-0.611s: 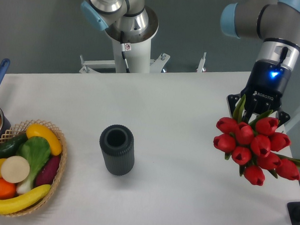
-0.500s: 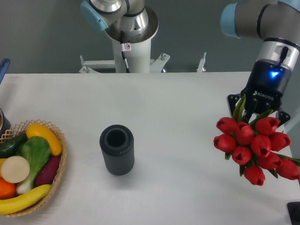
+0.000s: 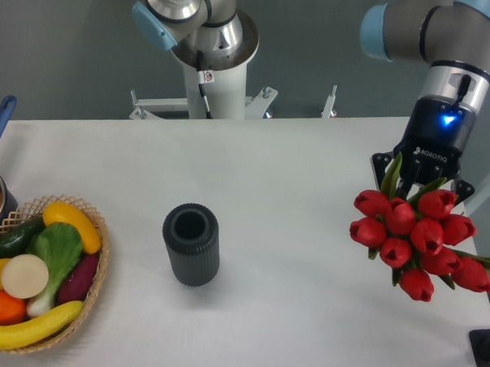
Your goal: Insert the flowers into the vase
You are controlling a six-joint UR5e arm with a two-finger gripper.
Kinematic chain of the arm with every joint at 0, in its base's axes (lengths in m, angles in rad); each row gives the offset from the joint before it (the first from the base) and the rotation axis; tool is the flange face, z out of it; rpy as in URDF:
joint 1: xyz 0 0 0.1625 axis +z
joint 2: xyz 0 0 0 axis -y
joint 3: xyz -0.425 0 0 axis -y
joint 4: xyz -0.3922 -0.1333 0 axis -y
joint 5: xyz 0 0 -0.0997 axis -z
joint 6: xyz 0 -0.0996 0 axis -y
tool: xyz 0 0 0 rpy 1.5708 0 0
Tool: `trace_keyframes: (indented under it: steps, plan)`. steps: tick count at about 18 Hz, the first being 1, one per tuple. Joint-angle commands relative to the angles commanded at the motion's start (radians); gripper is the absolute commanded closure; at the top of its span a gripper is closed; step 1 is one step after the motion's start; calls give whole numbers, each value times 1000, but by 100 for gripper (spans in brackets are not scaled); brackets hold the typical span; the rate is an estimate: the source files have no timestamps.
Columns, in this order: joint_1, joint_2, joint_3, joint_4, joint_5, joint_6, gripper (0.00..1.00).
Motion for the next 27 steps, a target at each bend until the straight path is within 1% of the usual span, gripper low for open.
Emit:
trace_keyframes:
  steps: [6, 9, 10, 14, 16, 18, 20, 21, 23, 25, 26, 27]
  plan:
    - [-26, -6, 0, 0, 0, 2, 76]
    - [-63, -14, 6, 0, 0, 5, 76]
    - [-72, -24, 8, 2, -2, 9, 76]
    - [-141, -38, 11, 47, -2, 9, 76]
    - [-179, -37, 11, 51, -35, 9, 76]
    - [-196, -37, 0, 54, -77, 12, 76]
    - [-209, -34, -26, 58, -135, 34, 76]
    - [-212, -26, -49, 58, -173, 61, 76]
    - [-212, -3, -131, 60, -271, 147, 78]
    - [-207, 5, -196, 60, -397, 234, 78]
    - [-206, 12, -222, 60, -444, 261, 78]
    - [-203, 32, -250, 60, -477, 281, 78]
